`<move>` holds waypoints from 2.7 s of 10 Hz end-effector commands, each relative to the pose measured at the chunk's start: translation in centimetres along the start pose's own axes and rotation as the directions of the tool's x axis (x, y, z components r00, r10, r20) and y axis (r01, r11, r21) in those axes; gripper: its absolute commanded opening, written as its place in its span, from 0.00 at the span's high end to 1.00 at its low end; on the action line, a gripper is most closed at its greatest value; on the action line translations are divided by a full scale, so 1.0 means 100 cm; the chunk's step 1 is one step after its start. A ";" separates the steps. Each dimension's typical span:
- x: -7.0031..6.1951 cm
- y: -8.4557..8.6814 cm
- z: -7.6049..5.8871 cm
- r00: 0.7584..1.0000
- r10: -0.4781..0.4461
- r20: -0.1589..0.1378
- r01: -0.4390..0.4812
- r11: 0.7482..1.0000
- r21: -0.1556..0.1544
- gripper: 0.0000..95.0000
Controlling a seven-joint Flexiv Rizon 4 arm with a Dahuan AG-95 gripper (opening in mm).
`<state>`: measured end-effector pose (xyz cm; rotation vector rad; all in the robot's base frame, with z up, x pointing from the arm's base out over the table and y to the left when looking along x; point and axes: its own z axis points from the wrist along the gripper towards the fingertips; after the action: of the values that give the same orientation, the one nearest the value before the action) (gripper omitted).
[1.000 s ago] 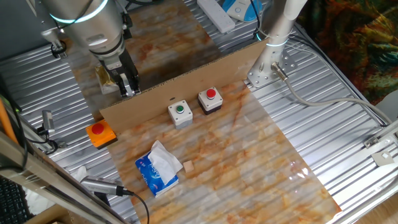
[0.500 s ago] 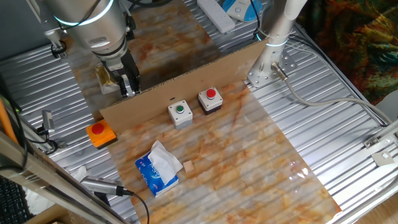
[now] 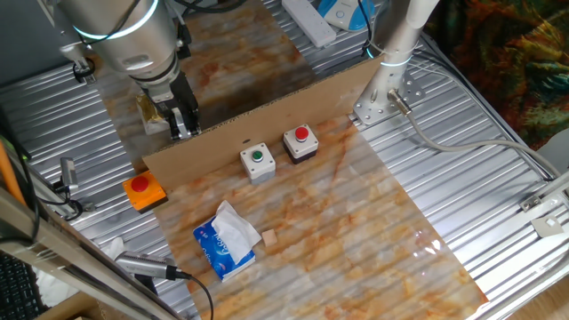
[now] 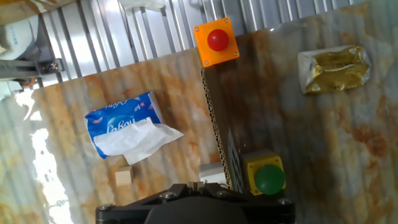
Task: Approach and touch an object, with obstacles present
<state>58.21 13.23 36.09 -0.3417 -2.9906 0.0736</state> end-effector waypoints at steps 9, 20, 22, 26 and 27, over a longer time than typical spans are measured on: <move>-0.012 -0.003 0.020 1.000 0.002 -0.011 -0.003 0.997 -0.076 1.00; -0.050 0.004 0.075 1.000 -0.004 -0.009 0.003 0.998 -0.063 1.00; -0.055 0.010 0.083 1.000 0.002 -0.005 -0.002 0.998 -0.058 1.00; -0.062 0.014 0.096 1.000 0.005 0.002 -0.005 0.999 -0.047 1.00; -0.065 0.016 0.104 1.000 0.003 0.010 -0.003 0.999 -0.044 1.00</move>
<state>63.53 12.92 24.68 -0.3568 -3.0061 0.0114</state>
